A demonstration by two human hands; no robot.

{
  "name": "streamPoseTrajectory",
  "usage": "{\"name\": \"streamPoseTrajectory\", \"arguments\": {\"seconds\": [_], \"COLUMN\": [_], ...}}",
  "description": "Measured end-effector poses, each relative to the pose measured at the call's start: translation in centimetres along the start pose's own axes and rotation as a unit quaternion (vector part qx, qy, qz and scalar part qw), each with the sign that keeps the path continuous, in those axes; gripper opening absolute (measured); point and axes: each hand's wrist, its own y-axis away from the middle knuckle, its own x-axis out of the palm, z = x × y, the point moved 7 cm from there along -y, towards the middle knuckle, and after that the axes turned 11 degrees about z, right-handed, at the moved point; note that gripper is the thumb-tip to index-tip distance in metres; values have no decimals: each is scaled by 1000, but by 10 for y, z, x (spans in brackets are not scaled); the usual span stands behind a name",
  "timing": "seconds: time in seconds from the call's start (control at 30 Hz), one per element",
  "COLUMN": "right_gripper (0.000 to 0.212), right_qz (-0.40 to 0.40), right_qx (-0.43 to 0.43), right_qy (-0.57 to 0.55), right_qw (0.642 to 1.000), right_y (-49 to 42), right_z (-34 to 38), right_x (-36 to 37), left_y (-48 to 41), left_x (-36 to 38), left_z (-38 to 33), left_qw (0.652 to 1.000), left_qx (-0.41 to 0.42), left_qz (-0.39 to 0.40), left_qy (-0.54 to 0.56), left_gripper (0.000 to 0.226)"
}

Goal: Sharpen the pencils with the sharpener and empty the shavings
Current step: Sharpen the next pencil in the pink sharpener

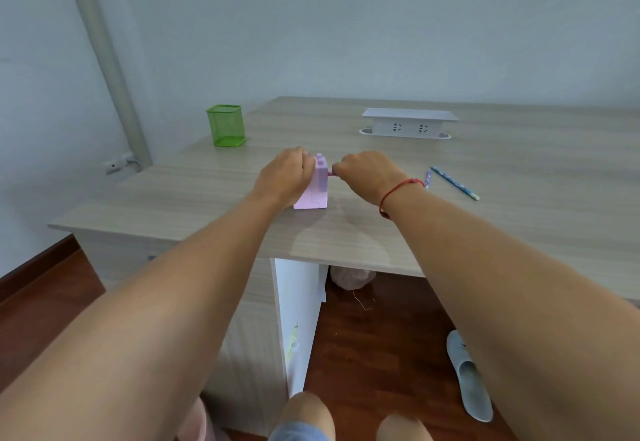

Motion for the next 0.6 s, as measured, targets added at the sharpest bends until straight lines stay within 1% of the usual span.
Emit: {"name": "streamPoseTrajectory", "arguments": {"seconds": [0.07,0.23,0.33,0.43,0.47,0.57,0.6], "right_gripper": [30,33,32,32,32,32,31], "right_qz": [0,-8,-6,5,5,0,0], "right_qx": [4,17,28,30,30,27,25], "right_qy": [4,-12,-10,-16,-19,-15,-10], "right_qw": [1000,1000,1000,999,999,1000,1000], "right_y": [3,5,6,6,6,7,8], "right_z": [0,2,2,4,4,3,2], "right_x": [-3,-11,-12,-13,-14,-14,-14], "left_y": [-2,-3,-2,-2,-2,-2,-2], "left_x": [1,2,2,3,4,3,3], "left_z": [1,1,1,3,3,2,2], "left_qw": [1000,999,998,998,998,997,997], "left_qx": [12,41,41,41,43,50,47], "left_qz": [0,-6,-11,-26,-27,-20,-19], "left_qy": [7,32,39,45,49,52,54], "left_gripper": [32,47,46,36,36,46,45]}}
